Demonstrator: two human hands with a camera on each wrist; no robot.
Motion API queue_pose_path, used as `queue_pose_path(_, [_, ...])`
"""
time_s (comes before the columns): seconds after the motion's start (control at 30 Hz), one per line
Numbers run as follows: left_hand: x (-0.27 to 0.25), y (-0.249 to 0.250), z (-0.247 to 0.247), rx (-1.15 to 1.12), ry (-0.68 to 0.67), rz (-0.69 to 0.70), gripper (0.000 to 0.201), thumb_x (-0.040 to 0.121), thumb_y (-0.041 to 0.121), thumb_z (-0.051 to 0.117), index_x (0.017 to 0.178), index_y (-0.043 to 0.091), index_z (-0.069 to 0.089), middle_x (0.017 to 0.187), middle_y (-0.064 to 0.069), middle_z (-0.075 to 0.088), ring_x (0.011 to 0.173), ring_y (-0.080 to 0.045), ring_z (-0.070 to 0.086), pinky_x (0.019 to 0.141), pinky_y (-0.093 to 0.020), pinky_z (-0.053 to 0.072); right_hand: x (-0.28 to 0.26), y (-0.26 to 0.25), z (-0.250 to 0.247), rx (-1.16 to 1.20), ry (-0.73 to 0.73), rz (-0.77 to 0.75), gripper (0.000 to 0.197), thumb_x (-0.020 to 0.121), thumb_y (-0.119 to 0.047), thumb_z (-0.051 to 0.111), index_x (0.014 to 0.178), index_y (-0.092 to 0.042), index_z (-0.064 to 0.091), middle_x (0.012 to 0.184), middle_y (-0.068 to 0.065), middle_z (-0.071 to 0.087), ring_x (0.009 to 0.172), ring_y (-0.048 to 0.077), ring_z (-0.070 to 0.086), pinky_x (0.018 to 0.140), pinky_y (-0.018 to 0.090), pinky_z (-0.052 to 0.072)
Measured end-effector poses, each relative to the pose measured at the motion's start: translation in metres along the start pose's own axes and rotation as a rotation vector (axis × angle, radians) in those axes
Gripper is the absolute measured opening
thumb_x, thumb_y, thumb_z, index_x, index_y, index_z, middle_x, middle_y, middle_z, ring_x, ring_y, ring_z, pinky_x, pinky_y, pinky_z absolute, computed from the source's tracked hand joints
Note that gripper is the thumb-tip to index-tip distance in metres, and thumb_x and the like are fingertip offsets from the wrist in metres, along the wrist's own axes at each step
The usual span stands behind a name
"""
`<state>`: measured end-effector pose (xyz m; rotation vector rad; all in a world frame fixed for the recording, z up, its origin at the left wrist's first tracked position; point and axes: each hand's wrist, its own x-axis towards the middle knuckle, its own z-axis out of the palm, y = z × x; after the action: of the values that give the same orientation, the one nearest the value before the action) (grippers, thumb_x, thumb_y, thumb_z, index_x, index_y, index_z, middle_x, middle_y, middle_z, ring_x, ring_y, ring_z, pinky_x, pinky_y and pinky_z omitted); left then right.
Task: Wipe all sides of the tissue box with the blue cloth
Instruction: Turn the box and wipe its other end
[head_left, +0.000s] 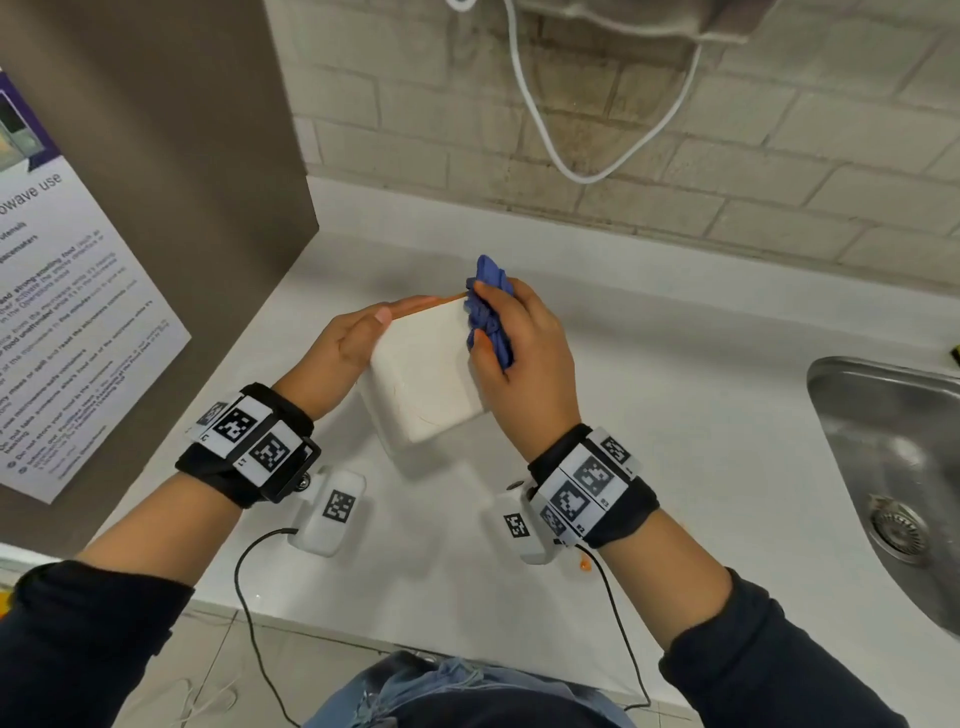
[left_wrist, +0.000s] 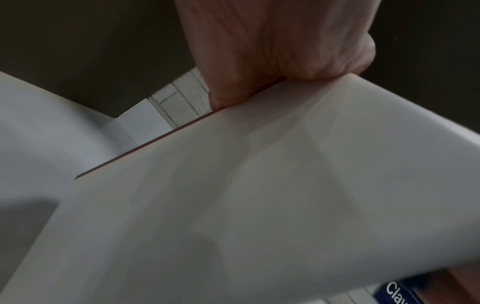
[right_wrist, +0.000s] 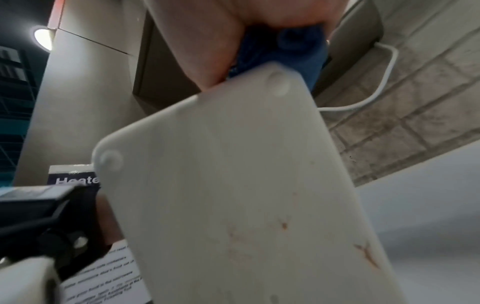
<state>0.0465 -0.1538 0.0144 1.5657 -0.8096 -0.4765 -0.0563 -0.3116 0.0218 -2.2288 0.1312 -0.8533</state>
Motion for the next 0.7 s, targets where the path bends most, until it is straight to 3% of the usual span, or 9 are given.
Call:
queue_pose_path(0.1, [0.003,-0.002,-0.001,-0.012,0.022,-0.014,0.035,0.092,0.037,0.035,0.116,0.028,0.059,0.105,0.029,0.068,0.108,0.005,0.058,0.087,-0.007,0.041,0.0,-0.001,0.005,-0.186,-0.066,-0.2,0.037,0.078,-0.008,0.051,0.112,-0.01,0.065,0.115,0.011,0.064,0.107,0.03,0.056,0.089,0.042,0.045])
queue_pose_path(0.2, [0.006,-0.002,-0.004,-0.047,0.052,-0.043,0.043,0.084,0.045,0.039,0.114,0.025,0.061,0.101,0.023,0.071,0.103,0.001,0.061,0.084,-0.01,0.044,0.0,-0.006,0.005,-0.238,-0.177,-0.356,0.037,0.076,-0.01,0.049,0.108,-0.012,0.067,0.114,0.009,0.066,0.109,0.032,0.056,0.089,0.042,0.043])
queue_pose_path(0.27, [0.006,-0.002,-0.005,-0.042,0.0,-0.04,0.037,0.092,0.038,0.034,0.115,0.029,0.061,0.107,0.022,0.07,0.109,-0.002,0.06,0.088,-0.011,0.043,-0.005,-0.011,0.006,-0.24,-0.252,-0.444,0.037,0.076,-0.013,0.049,0.107,-0.015,0.068,0.114,0.005,0.066,0.111,0.028,0.051,0.089,0.04,0.04])
queue_pose_path(0.37, [0.004,0.0,-0.006,-0.065,-0.021,-0.05,0.034,0.094,0.042,0.036,0.107,0.039,0.067,0.105,0.025,0.07,0.107,0.001,0.06,0.088,-0.009,0.042,-0.017,-0.017,0.011,-0.267,-0.319,-0.571,0.031,0.08,-0.014,0.052,0.106,-0.017,0.068,0.114,0.003,0.066,0.111,0.027,0.044,0.087,0.041,0.036])
queue_pose_path(0.5, [0.003,0.0,-0.006,-0.039,-0.051,-0.045,0.038,0.095,0.027,0.027,0.119,0.025,0.056,0.109,0.027,0.067,0.112,0.001,0.058,0.09,-0.01,0.042,-0.025,-0.008,0.007,-0.31,-0.407,-0.714,0.025,0.082,-0.015,0.056,0.104,-0.02,0.067,0.118,0.001,0.065,0.111,0.029,0.044,0.088,0.042,0.035])
queue_pose_path(0.6, [0.003,-0.003,-0.007,-0.024,-0.047,-0.023,0.042,0.095,0.03,0.029,0.125,0.016,0.056,0.117,0.016,0.066,0.117,-0.006,0.057,0.091,-0.012,0.041,-0.024,0.012,-0.007,-0.323,-0.393,-0.716,0.029,0.079,-0.015,0.056,0.104,-0.025,0.064,0.119,-0.002,0.063,0.109,0.028,0.047,0.089,0.04,0.035])
queue_pose_path(0.7, [0.002,-0.004,-0.007,0.003,-0.031,-0.015,0.041,0.096,0.029,0.029,0.125,0.018,0.057,0.118,0.02,0.065,0.118,-0.004,0.055,0.091,-0.01,0.039,-0.014,0.026,-0.022,-0.298,-0.268,-0.468,0.029,0.078,-0.016,0.05,0.104,-0.024,0.06,0.119,0.003,0.062,0.107,0.027,0.048,0.092,0.037,0.034])
